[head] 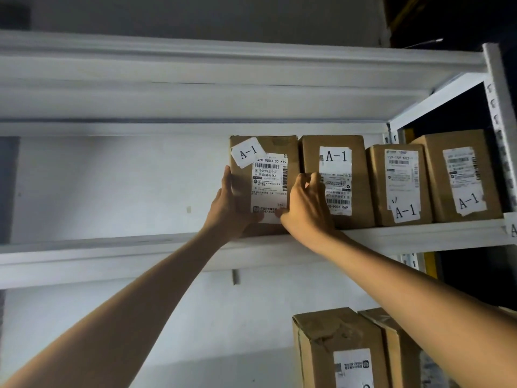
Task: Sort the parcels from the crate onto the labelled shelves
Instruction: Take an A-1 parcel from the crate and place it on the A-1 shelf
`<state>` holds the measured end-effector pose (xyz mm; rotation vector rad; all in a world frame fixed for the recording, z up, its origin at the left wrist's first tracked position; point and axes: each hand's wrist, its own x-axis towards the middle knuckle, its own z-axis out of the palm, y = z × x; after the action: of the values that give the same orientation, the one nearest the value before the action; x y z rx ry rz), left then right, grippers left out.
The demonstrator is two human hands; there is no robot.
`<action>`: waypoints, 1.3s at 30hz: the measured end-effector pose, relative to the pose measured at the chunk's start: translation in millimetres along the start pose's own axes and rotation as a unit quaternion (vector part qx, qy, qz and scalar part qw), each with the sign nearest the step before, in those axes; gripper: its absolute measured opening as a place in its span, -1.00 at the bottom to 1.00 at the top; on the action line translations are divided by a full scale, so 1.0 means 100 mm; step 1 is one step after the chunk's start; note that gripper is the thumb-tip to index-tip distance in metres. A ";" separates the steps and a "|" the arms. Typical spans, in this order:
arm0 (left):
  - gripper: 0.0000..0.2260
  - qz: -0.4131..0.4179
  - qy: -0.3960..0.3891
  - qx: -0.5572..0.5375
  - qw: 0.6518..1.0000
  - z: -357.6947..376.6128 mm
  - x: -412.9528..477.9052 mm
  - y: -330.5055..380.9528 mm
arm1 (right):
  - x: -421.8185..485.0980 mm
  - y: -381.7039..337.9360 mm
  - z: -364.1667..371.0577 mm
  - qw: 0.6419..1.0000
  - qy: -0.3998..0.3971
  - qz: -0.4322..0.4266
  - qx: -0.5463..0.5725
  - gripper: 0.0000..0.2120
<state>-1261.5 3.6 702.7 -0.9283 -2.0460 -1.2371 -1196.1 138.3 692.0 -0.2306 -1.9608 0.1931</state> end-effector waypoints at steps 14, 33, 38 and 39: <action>-0.76 -0.066 0.039 0.352 0.933 -1.16 -0.98 -0.05 | -0.56 -1.02 0.21 0.906 -0.121 -0.357 0.190 -0.66; -0.82 -0.563 0.157 0.561 0.586 -2.40 -5.50 2.04 | -3.65 -3.07 -1.65 0.507 -0.284 -0.675 0.454 -0.77; -0.78 -0.633 0.213 0.561 0.489 -2.06 -6.41 3.12 | -4.40 -3.00 -2.69 0.386 -0.298 -0.707 0.512 -0.59; -0.81 -0.640 0.224 0.561 0.475 -1.96 -6.56 3.30 | -4.53 -2.95 -2.88 0.356 -0.300 -0.717 0.519 -0.62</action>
<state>-584.8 -240.0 455.4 1.6373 -2.1776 -0.1414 -778.3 -252.1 471.8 2.6319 -1.4753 0.2913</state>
